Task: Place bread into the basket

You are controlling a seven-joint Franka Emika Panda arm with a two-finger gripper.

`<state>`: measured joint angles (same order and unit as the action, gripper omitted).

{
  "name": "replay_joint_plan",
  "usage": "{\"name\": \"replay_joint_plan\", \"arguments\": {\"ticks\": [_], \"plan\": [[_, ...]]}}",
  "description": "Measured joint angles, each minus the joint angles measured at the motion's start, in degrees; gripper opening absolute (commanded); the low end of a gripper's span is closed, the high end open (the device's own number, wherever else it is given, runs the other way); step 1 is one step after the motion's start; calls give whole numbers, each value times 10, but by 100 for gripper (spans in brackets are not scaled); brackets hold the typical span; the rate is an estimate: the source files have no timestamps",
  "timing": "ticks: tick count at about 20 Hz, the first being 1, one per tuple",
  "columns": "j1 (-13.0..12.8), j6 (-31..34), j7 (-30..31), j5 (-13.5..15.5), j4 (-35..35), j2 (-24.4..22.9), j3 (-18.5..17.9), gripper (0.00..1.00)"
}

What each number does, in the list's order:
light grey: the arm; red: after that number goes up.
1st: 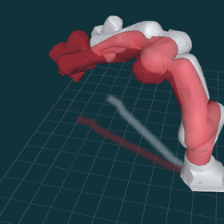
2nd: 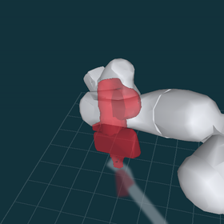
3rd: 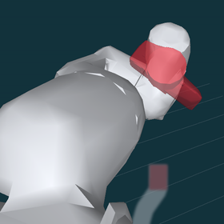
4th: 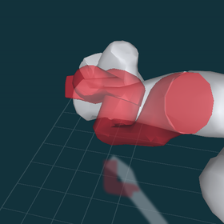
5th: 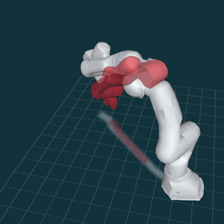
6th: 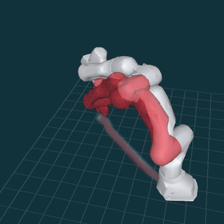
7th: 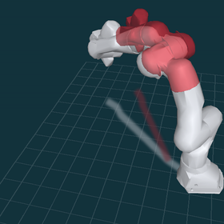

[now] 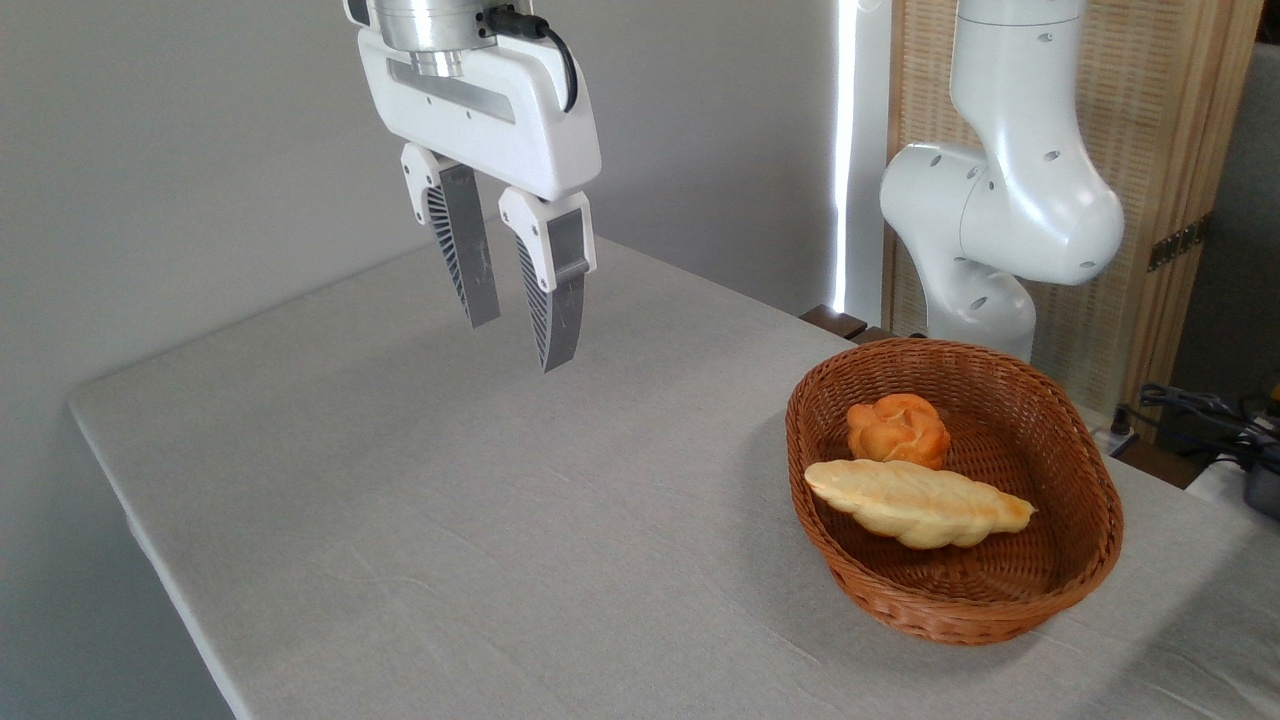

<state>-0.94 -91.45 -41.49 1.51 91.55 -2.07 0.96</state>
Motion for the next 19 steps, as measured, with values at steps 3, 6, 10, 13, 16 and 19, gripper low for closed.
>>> {"name": "replay_joint_plan", "arguments": {"ticks": [3, 6, 10, 13, 16, 19], "plan": [[1, 0, 0, -3, 0, 0, 1, 100], [1, 0, 0, -3, 0, 0, 1, 100], [4, 2, 0, -15, 1, 1, 1, 100], [5, 2, 0, -21, 1, 1, 1, 100], [6, 4, 0, -22, 1, 1, 1, 100], [6, 4, 0, -22, 1, 1, 1, 100]]}}
